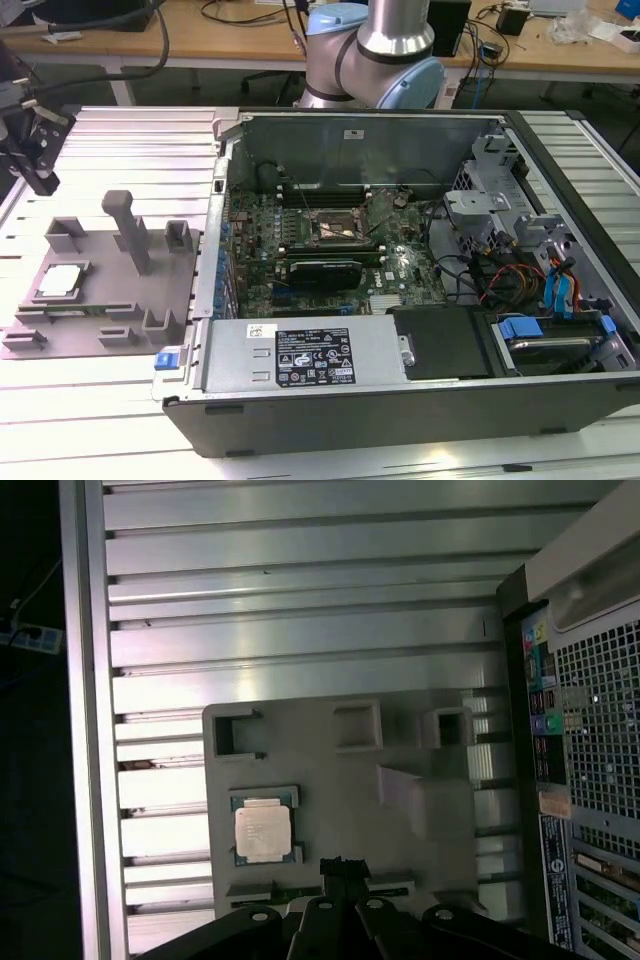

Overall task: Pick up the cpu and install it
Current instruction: 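Reach for the cpu, then pick up the cpu and move it towards the insertion slot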

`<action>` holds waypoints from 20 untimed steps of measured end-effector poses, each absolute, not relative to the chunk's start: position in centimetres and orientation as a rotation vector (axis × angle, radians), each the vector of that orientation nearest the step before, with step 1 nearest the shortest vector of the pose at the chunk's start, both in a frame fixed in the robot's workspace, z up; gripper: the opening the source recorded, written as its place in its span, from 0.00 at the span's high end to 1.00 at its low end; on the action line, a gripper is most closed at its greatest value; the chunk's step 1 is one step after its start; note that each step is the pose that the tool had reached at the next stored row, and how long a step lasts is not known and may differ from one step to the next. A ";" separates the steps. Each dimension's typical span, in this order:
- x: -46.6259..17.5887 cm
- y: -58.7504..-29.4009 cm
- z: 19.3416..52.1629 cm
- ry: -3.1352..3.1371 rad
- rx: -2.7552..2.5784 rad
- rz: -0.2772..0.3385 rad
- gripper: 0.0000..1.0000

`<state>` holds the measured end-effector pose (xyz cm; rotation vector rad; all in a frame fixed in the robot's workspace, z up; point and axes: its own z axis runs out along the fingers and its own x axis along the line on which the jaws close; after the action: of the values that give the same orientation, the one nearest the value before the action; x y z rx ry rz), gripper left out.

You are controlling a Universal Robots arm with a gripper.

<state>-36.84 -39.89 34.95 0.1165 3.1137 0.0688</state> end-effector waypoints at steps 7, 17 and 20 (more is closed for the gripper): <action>-37.5 -39.9 33.7 3.114 0.117 0.069 0.89; -37.6 -39.9 33.5 3.114 0.117 0.069 0.89; -37.7 -39.9 33.5 3.114 0.117 0.069 0.89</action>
<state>-37.71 -39.89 33.50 0.1166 3.1137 0.0689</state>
